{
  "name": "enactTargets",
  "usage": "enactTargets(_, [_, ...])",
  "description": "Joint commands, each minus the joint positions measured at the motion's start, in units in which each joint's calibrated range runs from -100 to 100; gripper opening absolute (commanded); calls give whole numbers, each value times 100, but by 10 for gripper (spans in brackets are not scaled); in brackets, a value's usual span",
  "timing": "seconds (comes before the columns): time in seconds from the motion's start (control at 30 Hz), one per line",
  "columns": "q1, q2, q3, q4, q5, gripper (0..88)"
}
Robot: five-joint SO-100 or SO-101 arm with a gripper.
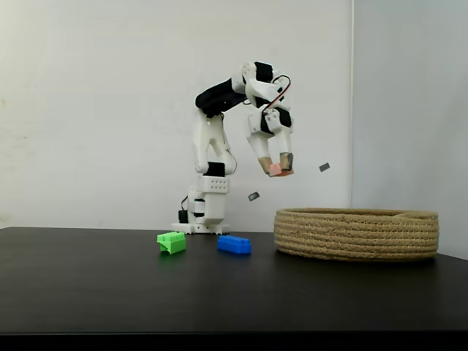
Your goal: Place the lego blocks in the tray
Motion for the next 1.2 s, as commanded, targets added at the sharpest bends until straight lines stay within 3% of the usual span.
enactTargets(0.0, [-669,234,-624,-487,-288,18])
enactTargets(0.33, [-982,53,-49,-1953,-410,137])
enactTargets(0.6, [-529,27,115,-2003,-391,214])
enactTargets(0.7, [-282,-50,69,-1545,-361,221])
enactTargets(1.17, [1821,397,-861,463,1446,216])
